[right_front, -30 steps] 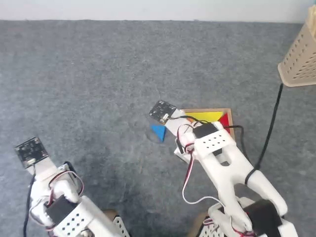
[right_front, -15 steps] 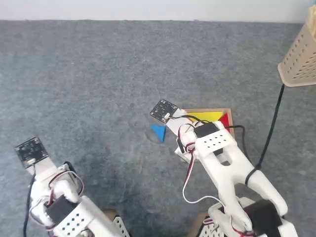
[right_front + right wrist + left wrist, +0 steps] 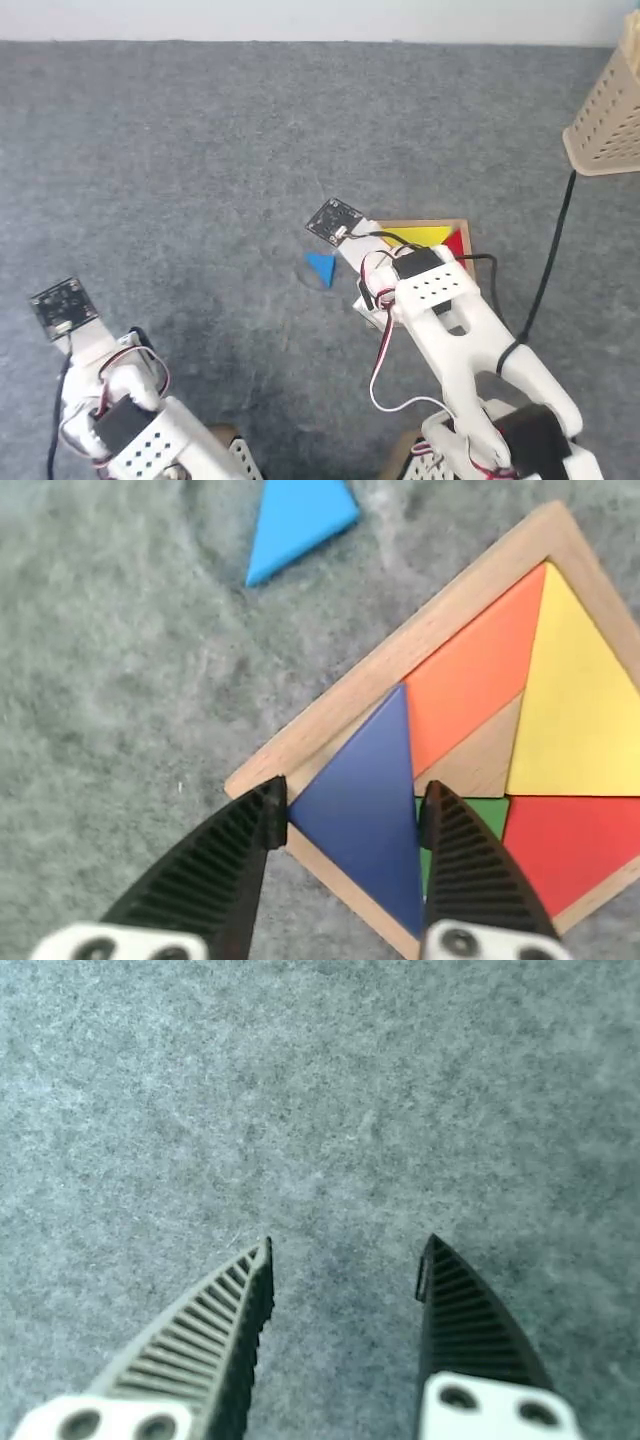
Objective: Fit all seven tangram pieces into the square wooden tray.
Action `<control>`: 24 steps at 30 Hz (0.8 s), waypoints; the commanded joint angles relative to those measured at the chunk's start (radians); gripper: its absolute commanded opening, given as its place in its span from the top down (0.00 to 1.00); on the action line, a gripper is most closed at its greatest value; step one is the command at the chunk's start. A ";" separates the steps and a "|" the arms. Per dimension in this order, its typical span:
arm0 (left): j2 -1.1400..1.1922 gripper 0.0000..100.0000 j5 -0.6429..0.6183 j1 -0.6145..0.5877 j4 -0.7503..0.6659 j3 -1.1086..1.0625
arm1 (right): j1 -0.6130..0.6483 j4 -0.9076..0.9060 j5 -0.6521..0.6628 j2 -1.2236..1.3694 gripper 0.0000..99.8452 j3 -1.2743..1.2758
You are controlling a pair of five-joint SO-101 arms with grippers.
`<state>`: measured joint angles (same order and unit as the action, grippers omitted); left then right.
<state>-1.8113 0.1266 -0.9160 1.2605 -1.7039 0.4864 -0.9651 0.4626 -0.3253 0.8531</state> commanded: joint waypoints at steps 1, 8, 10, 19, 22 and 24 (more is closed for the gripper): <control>-0.011 0.77 -0.009 0.002 0.003 0.019 | -0.010 -0.008 -0.020 -0.015 0.79 -0.015; -0.011 0.77 -0.009 0.002 0.003 0.019 | -0.010 -0.005 -0.023 -0.015 0.74 -0.012; -0.011 0.77 -0.009 0.002 0.003 0.019 | -0.010 -0.004 -0.023 -0.015 0.74 -0.012; -0.011 0.77 -0.009 0.002 0.003 0.019 | -0.054 0.041 -0.063 -0.088 0.97 -0.011; -0.011 0.77 -0.009 0.002 0.003 0.019 | -0.076 0.097 -0.163 -0.133 0.98 -0.011; -0.011 0.77 -0.009 0.002 0.003 0.019 | -0.050 0.145 -0.178 -0.143 0.99 -0.025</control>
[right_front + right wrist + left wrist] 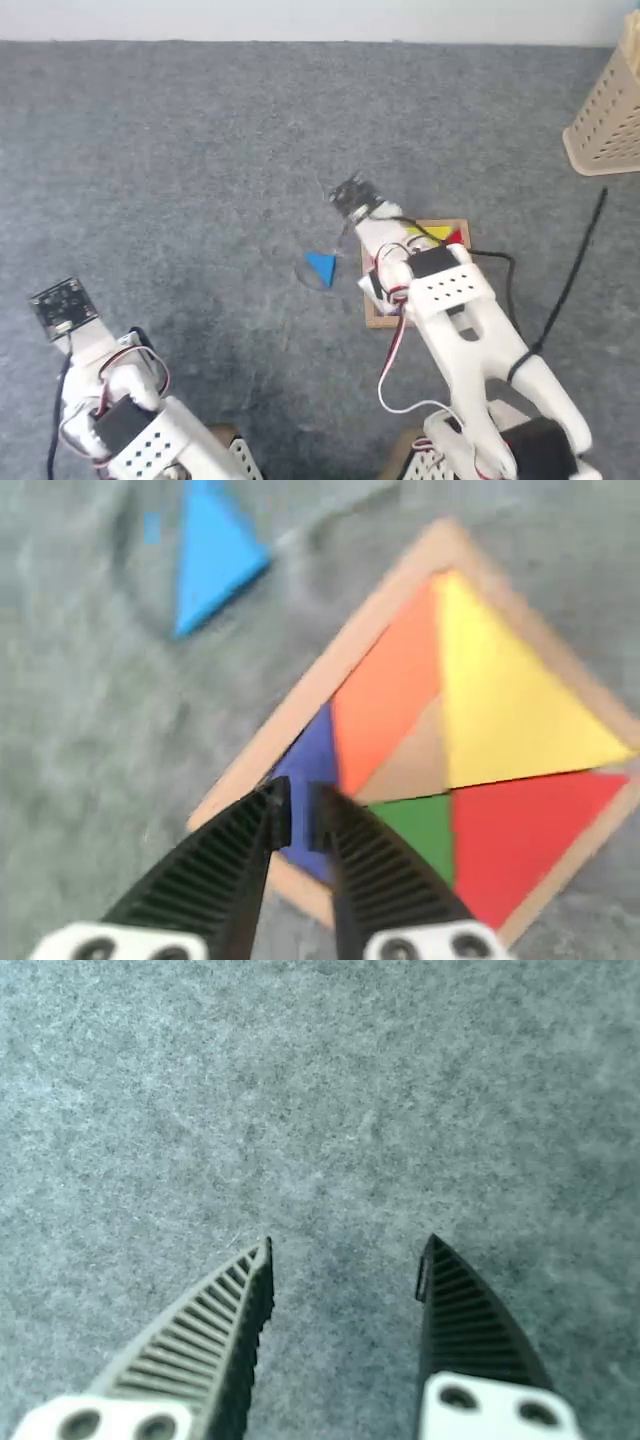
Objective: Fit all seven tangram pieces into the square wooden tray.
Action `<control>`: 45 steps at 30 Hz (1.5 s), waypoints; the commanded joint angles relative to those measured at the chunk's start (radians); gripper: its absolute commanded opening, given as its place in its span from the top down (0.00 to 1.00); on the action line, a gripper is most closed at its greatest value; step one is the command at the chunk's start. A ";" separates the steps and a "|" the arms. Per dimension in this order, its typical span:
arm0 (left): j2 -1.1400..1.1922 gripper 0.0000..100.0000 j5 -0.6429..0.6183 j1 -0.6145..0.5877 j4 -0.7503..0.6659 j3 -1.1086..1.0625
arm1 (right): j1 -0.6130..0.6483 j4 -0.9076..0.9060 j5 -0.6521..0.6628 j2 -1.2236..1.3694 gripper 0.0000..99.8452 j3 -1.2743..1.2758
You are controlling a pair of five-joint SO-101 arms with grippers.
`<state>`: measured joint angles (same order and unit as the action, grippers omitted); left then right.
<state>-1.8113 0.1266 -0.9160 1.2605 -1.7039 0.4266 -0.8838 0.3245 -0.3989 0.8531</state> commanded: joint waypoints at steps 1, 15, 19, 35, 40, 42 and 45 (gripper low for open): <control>-0.011 0.77 -0.009 0.002 0.003 0.019 | 0.041 0.073 -0.035 -0.068 0.99 -0.043; -0.011 0.77 -0.009 0.002 0.003 0.019 | 0.228 -0.101 0.103 0.506 0.77 -0.572; -0.011 0.77 -0.009 0.002 0.003 0.019 | 0.248 -0.102 0.133 0.582 0.76 -0.594; -0.011 0.77 -0.009 0.002 0.003 0.019 | 0.249 -0.038 0.130 0.598 0.76 -0.574; -0.011 0.77 -0.009 0.002 0.003 0.019 | 0.251 -0.005 0.129 0.619 0.82 -0.554; -0.011 0.77 -0.009 0.002 0.003 0.019 | 0.251 0.007 0.129 0.641 0.86 -0.551; -0.011 0.77 -0.009 0.002 0.003 0.019 | 0.254 0.010 0.133 0.665 0.87 -0.552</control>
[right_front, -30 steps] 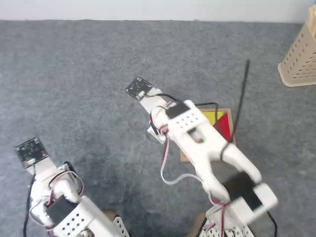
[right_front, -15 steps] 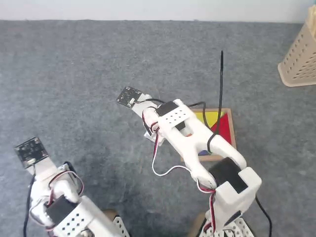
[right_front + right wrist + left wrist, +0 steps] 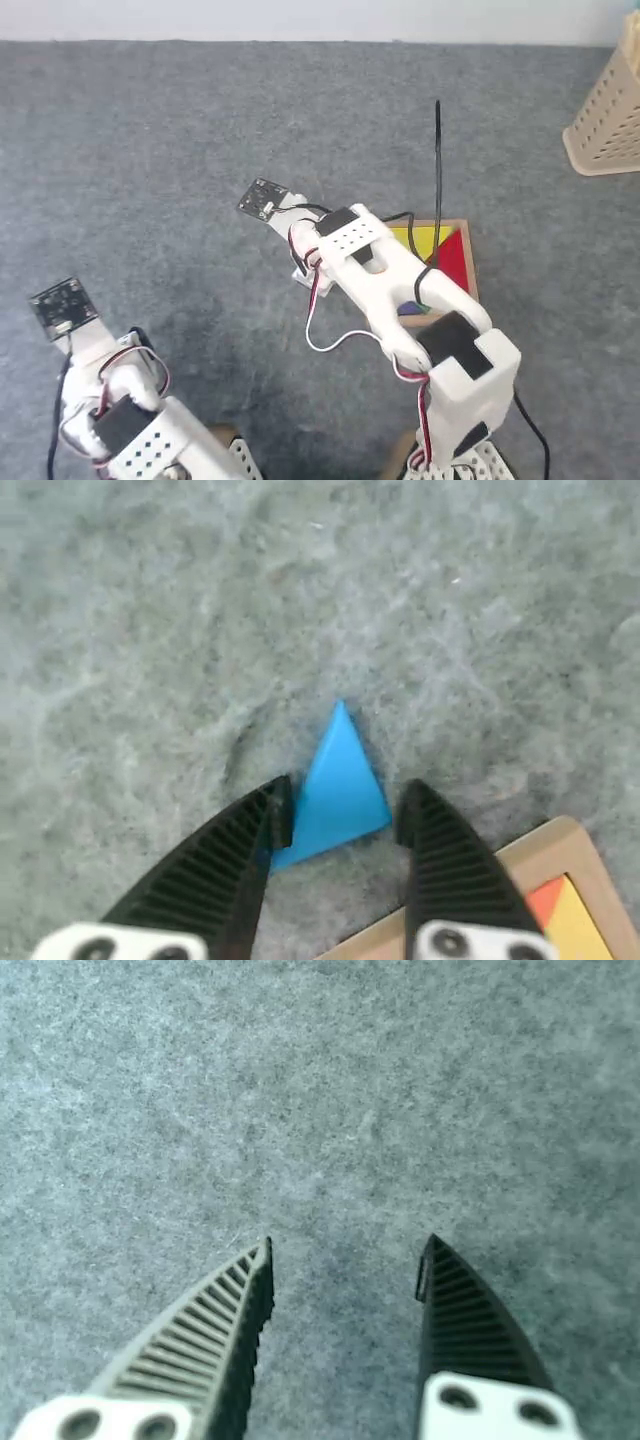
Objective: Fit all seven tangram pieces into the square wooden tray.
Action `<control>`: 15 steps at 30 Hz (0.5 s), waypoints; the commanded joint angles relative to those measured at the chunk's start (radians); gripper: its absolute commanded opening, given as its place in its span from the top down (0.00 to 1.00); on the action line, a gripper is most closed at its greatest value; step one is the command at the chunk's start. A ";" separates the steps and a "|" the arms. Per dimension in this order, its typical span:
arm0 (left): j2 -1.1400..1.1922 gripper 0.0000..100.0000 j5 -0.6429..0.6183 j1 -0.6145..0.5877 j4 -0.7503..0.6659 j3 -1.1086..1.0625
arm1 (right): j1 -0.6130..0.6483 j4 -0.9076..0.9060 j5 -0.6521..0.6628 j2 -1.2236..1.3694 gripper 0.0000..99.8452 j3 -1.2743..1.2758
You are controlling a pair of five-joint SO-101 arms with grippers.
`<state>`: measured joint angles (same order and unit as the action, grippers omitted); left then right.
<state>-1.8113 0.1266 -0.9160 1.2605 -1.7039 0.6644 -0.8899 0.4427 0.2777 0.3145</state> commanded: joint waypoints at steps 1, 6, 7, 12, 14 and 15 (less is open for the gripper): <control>-0.011 0.77 -0.009 0.002 0.003 0.019 | 0.016 0.016 0.015 -0.007 0.87 -0.014; -0.011 0.77 -0.009 0.002 0.003 0.019 | 0.012 0.007 0.017 -0.010 0.88 -0.014; -0.011 0.77 -0.009 0.002 0.003 0.019 | 0.010 0.002 0.017 -0.013 0.88 -0.014; -0.011 0.77 -0.009 0.002 0.003 0.019 | 0.010 -0.131 0.086 -0.116 0.88 -0.008; -0.011 0.77 -0.009 0.002 0.003 0.019 | 0.012 -0.200 0.127 -0.191 0.88 -0.002; -0.011 0.77 -0.009 0.002 0.003 0.019 | 0.012 -0.228 0.143 -0.234 0.88 0.008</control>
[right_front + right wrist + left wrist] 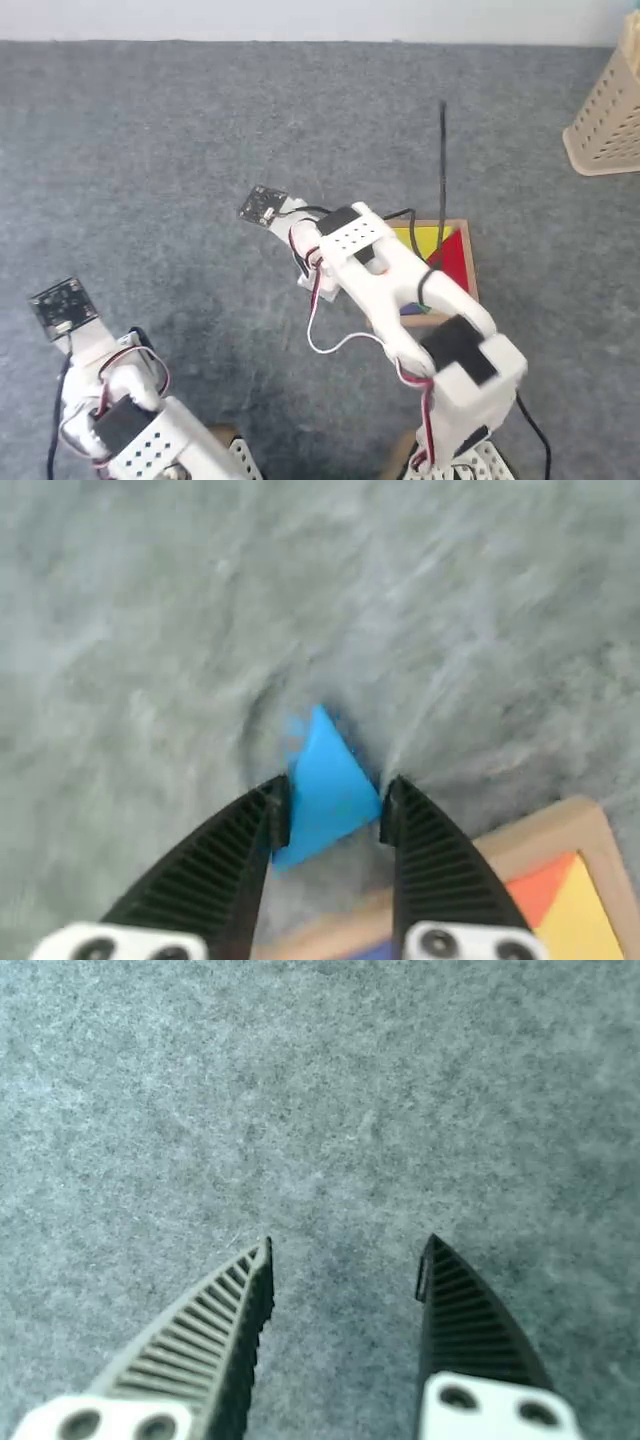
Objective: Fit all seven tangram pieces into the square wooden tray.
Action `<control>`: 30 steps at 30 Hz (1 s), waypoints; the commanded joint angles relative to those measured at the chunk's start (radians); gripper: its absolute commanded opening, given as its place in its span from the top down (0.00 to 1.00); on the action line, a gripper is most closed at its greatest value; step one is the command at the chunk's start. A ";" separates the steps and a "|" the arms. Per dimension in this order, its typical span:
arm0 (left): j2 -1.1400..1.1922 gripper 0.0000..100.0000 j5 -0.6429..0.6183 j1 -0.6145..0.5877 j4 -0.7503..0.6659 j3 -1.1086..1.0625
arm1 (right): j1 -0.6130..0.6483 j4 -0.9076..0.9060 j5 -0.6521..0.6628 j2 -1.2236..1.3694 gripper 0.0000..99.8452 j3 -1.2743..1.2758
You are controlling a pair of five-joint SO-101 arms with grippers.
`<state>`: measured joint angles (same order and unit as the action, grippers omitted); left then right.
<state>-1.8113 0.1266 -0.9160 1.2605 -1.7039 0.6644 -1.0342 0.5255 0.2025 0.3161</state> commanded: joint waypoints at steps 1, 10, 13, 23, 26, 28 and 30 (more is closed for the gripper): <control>-0.011 0.77 -0.009 0.002 0.003 0.019 | 0.010 -0.105 0.072 -0.203 0.88 0.020; -0.011 0.77 -0.009 0.002 0.003 0.019 | -0.061 -0.213 0.227 -0.595 0.87 0.210; -0.011 0.77 -0.009 0.002 0.003 0.019 | -0.030 -0.170 0.204 -0.602 0.87 0.218; -0.011 0.77 -0.009 0.002 0.003 0.019 | -0.018 0.039 -0.002 -0.262 0.78 0.057; -0.011 0.77 -0.009 0.002 0.003 0.019 | -0.041 0.036 0.040 -0.193 0.78 0.038; -0.011 0.77 -0.009 0.002 0.003 0.019 | -0.030 0.048 0.069 -0.159 0.78 0.046; -0.011 0.77 -0.009 0.002 0.003 0.019 | -0.012 0.058 0.081 -0.128 0.78 0.048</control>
<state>-1.8113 0.1266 -0.9160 1.2605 -1.7039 0.6414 -0.9989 0.5762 0.0721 0.4219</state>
